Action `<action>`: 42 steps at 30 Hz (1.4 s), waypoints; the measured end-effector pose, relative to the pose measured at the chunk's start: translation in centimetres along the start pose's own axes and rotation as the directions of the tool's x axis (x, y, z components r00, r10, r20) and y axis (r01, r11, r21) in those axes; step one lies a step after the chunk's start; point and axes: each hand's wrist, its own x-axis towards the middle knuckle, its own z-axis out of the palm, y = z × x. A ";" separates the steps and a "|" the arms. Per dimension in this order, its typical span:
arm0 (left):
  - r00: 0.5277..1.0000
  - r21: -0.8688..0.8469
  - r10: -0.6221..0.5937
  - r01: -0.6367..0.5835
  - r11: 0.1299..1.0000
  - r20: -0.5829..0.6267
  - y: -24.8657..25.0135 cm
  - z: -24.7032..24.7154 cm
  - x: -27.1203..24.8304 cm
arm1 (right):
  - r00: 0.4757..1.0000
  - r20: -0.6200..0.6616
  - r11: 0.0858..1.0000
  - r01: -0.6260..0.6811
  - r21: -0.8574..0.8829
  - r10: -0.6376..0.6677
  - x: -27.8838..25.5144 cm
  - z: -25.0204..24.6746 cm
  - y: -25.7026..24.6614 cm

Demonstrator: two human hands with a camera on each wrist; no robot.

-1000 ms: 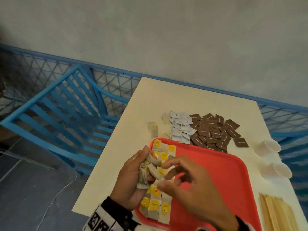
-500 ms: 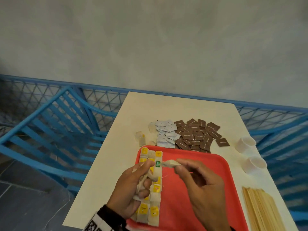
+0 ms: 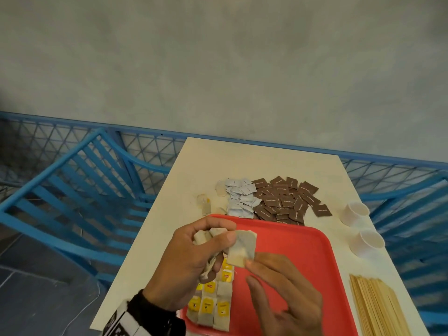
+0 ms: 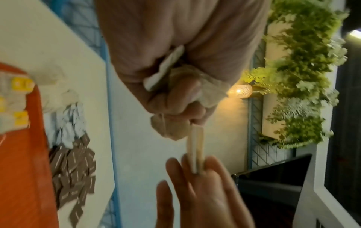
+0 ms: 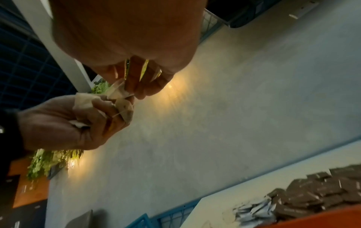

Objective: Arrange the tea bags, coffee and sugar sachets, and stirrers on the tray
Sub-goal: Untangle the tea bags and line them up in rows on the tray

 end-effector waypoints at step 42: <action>0.834 0.575 0.545 -0.487 0.658 0.083 -0.1 6.2 -0.7 | 0.710 0.044 0.699 -0.702 0.137 0.703 7.4 -3.8 -1.8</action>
